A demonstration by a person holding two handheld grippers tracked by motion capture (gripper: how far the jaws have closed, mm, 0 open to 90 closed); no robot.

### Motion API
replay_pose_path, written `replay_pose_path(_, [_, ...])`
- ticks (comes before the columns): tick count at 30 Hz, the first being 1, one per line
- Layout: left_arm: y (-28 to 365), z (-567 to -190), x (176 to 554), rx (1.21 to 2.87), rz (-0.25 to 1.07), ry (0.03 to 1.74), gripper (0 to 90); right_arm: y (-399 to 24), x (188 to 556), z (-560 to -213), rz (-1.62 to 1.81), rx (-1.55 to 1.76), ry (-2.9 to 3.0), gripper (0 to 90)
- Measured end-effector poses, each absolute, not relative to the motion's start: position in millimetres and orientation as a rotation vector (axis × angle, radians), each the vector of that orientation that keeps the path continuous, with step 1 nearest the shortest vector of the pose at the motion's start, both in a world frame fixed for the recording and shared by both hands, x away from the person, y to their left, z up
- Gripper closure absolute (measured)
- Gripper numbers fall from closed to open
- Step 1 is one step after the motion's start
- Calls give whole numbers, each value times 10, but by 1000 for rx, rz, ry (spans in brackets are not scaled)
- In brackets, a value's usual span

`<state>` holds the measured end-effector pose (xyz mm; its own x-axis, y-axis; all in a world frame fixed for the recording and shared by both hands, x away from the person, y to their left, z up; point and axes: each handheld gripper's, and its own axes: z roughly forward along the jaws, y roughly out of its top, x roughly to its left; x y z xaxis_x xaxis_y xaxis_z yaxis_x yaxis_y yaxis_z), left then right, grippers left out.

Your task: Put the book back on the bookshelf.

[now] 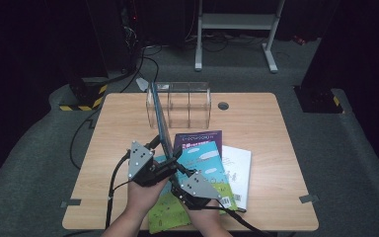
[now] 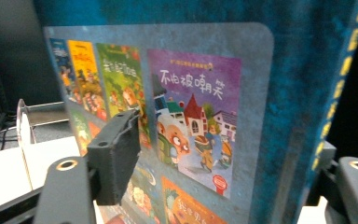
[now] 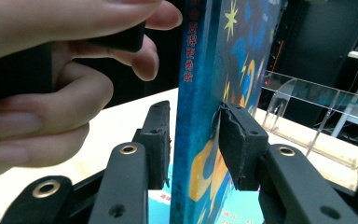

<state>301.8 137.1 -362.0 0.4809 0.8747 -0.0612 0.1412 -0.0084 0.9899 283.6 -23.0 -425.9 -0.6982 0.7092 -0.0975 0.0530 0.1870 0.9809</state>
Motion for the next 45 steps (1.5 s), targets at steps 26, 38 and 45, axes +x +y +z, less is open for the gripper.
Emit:
replay_pose_path(26, [1545, -3626, 2916, 1508, 795, 895, 496, -430, 2676, -4266, 1598, 664, 1952, 616])
replay_pose_path(38, [1689, -3605, 2880, 1490, 855, 914, 637, -790, 2754, -4242, 1552, 750, 1877, 616])
replay_pose_path(45, [1871, -3607, 2895, 1511, 871, 920, 806, -975, 2837, -4241, 1517, 802, 1847, 621])
